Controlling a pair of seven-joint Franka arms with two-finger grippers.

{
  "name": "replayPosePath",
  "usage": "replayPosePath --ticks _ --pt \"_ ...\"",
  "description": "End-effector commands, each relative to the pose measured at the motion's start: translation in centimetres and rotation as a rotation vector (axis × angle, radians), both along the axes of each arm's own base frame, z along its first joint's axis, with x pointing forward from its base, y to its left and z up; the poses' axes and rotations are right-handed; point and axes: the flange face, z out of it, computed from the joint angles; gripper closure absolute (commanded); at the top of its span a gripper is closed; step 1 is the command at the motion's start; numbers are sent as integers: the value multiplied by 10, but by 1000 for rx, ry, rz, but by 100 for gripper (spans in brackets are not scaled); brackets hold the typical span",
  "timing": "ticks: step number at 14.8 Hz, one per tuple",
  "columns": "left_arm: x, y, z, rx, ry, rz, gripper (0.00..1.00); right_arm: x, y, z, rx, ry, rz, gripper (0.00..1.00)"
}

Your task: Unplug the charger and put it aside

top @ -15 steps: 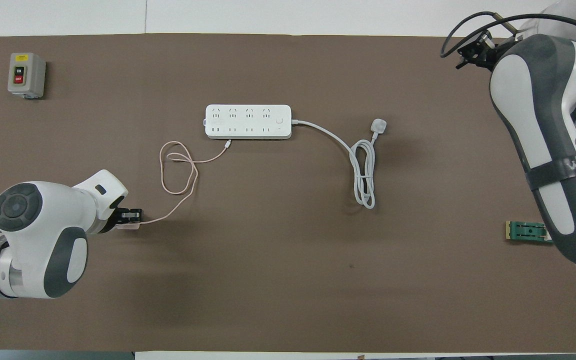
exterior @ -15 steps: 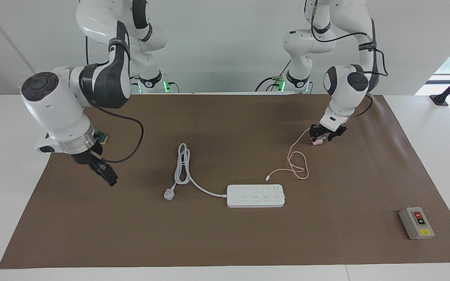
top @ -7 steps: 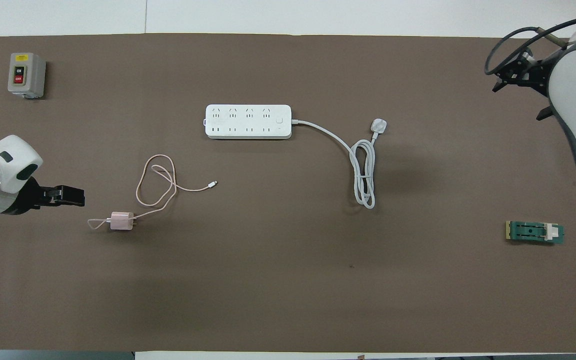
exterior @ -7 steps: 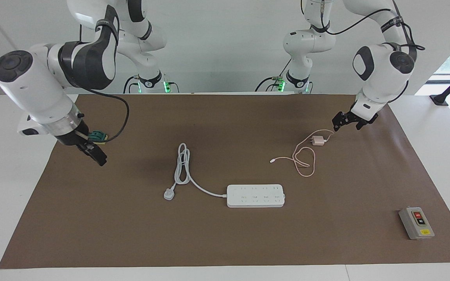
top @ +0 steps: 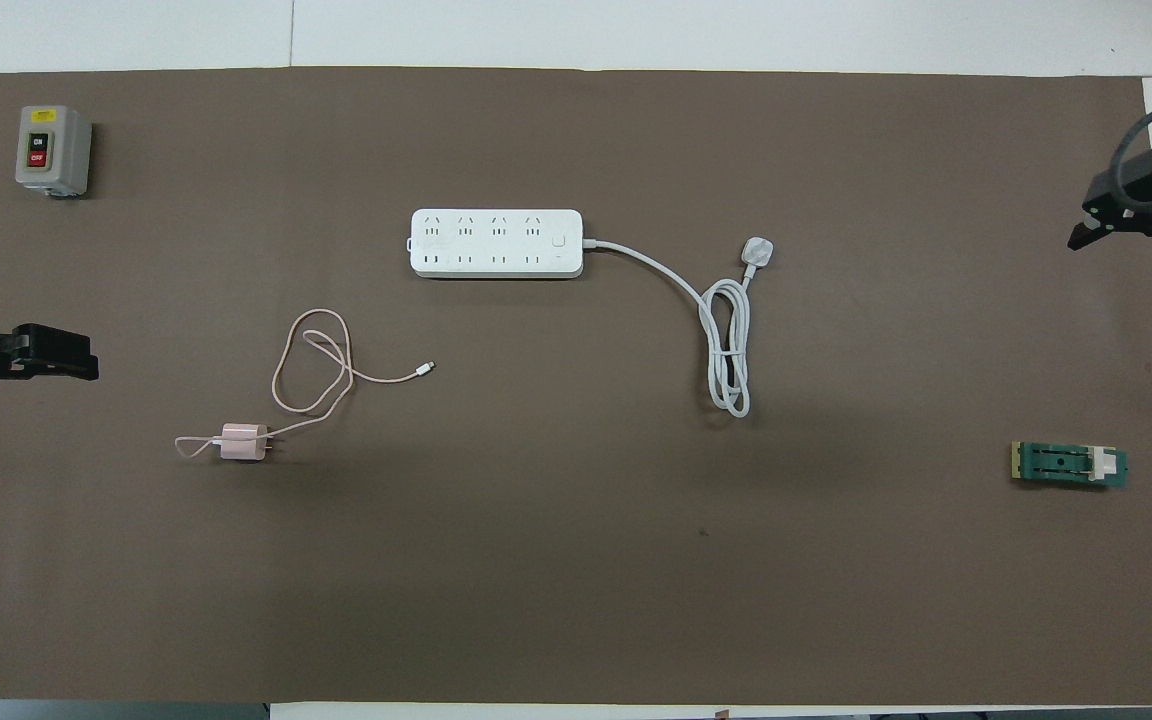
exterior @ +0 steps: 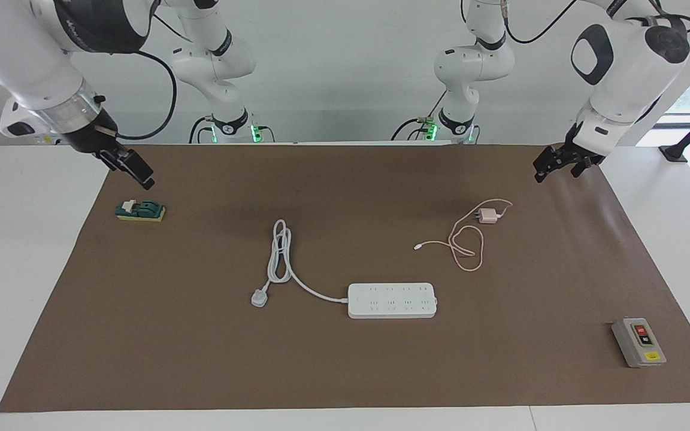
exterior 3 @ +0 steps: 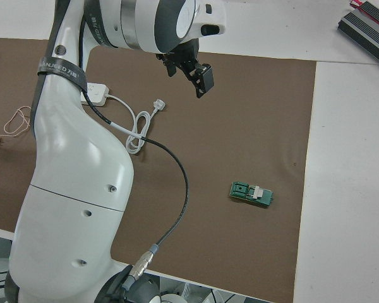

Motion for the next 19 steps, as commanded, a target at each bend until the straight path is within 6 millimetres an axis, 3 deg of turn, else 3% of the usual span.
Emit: replayPosePath --ticks 1,5,9,11,14,19 --pt "-5 -4 41 5 -11 52 0 -18 -22 0 4 17 16 0" --pt "-11 5 70 4 -7 68 0 -26 -18 15 -25 1 31 0" --pt "-6 -6 67 10 -10 48 0 -48 -21 27 -10 4 20 0" --pt "-5 -6 68 7 -16 46 0 -62 -20 20 0 30 20 0" --pt "-1 -28 68 1 -15 -1 0 -59 -13 15 -3 19 34 0" --pt "-1 -38 61 -18 0 -36 0 -56 -13 16 -13 -5 37 0"
